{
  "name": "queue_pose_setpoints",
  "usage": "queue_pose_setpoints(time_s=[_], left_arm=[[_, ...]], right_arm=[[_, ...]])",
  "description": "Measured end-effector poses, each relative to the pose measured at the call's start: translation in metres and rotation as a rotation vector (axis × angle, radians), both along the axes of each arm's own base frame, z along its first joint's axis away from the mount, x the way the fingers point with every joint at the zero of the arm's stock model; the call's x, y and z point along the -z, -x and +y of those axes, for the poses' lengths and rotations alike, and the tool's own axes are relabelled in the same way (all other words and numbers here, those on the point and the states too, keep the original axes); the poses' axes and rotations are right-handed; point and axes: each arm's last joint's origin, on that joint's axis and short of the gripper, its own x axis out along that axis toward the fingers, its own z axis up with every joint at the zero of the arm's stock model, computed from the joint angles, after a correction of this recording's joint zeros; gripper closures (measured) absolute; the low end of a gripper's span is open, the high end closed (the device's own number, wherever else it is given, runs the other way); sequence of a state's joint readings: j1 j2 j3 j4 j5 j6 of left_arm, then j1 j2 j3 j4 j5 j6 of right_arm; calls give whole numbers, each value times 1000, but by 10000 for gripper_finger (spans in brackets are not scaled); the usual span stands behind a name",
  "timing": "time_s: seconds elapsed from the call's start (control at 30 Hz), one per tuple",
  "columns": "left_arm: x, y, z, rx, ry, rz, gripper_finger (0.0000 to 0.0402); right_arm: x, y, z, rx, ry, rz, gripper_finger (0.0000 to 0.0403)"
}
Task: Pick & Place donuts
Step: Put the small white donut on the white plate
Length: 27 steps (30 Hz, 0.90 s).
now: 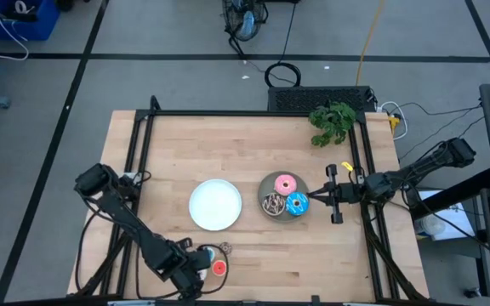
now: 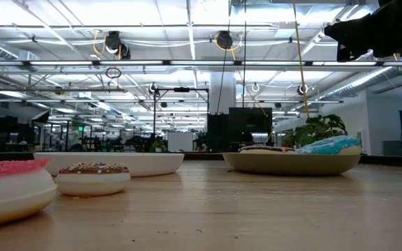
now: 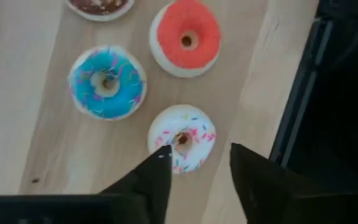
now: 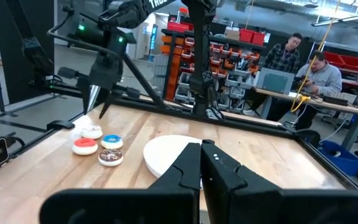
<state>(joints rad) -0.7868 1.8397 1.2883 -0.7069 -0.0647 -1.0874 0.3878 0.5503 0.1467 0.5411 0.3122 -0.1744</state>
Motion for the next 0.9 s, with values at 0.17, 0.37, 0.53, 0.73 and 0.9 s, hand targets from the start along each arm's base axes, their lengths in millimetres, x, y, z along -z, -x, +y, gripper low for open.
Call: queue_pose_setpoints(time_s=[0.17,0.37,0.53,0.73,0.9], left_arm=[[14,3,5,-20,17,19,193],[20,5,9,-33,-13,24,188],[21,3,11,-17,-32,11,188],[28,0,12,-6,-54,20,188],[42,-3,9,18,-38,62,188]], right_arm=[[0,0,0,0,2,0,403],[0,0,0,0,2,0,403],[0,0,0,0,2,0,403],[0,0,0,0,2,1,403],[0,0,0,0,3,1,403]])
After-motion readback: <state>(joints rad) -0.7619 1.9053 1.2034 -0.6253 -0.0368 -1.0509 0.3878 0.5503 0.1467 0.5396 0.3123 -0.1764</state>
